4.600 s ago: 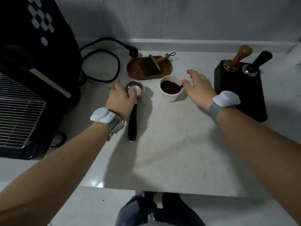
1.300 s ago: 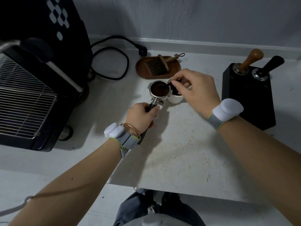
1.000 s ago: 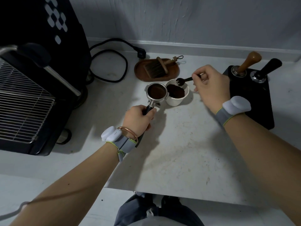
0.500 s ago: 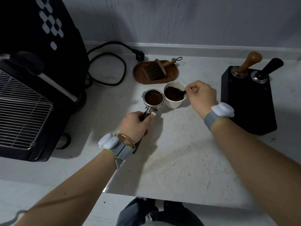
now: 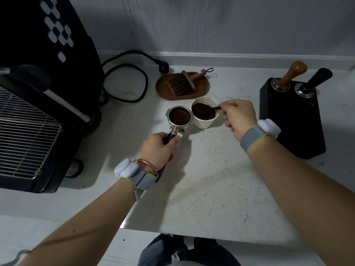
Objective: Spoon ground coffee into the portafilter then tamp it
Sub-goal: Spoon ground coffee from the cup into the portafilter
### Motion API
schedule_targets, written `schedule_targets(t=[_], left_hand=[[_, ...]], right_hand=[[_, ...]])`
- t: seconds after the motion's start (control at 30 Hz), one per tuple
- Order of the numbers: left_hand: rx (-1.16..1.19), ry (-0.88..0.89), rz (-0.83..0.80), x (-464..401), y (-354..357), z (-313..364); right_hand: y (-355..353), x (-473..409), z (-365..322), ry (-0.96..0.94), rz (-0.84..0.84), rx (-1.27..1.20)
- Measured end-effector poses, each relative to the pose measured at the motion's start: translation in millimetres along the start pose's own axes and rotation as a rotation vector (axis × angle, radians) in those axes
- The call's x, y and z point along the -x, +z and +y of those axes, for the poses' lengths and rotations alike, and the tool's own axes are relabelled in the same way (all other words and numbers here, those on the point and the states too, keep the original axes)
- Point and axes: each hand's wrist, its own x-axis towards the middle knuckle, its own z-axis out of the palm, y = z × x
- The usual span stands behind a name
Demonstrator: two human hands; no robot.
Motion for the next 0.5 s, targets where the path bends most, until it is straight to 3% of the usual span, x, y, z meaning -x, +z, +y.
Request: schedule_targets(t=[0.23,0.5], left_hand=[[-0.024,0.015,-0.009,2,-2,0],[-0.057,0.043,-0.026,6,1,6]], right_hand=[[-6,-2,2,0.145,-0.023,-0.230],[-18,3,-2,0.171,-0.023,-0.331]])
